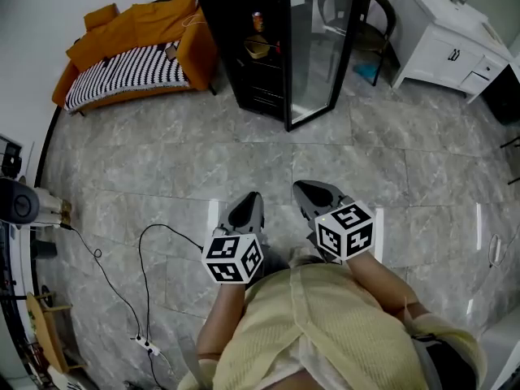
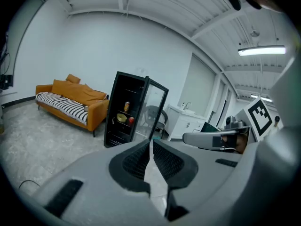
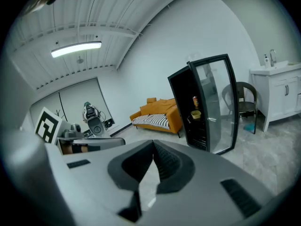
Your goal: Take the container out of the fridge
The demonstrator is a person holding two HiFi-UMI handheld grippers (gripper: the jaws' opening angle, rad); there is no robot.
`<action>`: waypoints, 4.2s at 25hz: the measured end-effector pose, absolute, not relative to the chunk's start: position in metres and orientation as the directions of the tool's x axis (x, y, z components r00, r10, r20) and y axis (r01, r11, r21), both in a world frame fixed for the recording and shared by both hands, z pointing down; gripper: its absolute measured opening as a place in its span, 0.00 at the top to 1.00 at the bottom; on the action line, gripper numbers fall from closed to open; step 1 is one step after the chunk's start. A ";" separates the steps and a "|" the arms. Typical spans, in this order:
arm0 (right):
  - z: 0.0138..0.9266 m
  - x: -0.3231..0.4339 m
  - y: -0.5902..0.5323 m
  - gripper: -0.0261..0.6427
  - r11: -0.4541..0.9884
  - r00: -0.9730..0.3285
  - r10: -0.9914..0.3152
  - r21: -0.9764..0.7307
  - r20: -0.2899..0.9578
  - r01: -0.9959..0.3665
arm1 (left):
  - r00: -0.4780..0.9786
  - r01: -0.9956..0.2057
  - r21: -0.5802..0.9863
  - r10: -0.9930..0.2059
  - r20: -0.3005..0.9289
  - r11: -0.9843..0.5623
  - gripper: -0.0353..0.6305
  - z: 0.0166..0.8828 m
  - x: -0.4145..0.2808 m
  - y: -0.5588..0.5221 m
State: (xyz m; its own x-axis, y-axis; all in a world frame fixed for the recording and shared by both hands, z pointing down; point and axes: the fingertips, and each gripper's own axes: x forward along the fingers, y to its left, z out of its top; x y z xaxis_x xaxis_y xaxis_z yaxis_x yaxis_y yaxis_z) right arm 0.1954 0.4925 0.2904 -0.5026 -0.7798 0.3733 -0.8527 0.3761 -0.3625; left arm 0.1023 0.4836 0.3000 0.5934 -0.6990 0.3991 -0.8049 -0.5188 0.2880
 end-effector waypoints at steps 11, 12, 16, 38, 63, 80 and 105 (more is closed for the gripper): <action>0.290 0.177 0.489 0.92 0.493 -0.606 -0.727 -0.368 0.324 -0.789 | 0.601 -0.799 0.280 -0.685 0.412 -0.532 0.88 0.306 0.101 0.469; 0.290 0.176 0.486 0.92 0.501 -0.612 -0.721 -0.365 0.326 -0.785 | 0.606 -0.795 0.279 -0.682 0.410 -0.538 0.88 0.306 0.103 0.465; 0.295 0.172 0.476 0.92 0.503 -0.616 -0.704 -0.363 0.355 -0.784 | 0.620 -0.784 0.277 -0.674 0.402 -0.556 0.88 0.304 0.106 0.449; 0.314 0.136 0.366 0.92 0.448 -0.529 -0.724 -0.280 0.442 -0.849 | 0.602 -0.798 0.299 -0.668 0.438 -0.523 0.89 0.317 0.057 0.345; 0.320 0.096 0.287 0.92 0.436 -0.512 -0.722 -0.269 0.465 -0.859 | 0.613 -0.790 0.308 -0.658 0.438 -0.531 0.89 0.324 0.008 0.261; 0.317 0.119 0.176 0.92 0.463 -0.523 -0.706 -0.248 0.478 -0.851 | 0.568 -0.823 0.285 -0.695 0.441 -0.492 0.89 0.321 0.027 0.170; 0.336 0.159 0.074 0.92 0.509 -0.562 -0.637 -0.261 0.527 -0.821 | 0.518 -0.855 0.265 -0.721 0.460 -0.446 0.89 0.323 0.074 0.077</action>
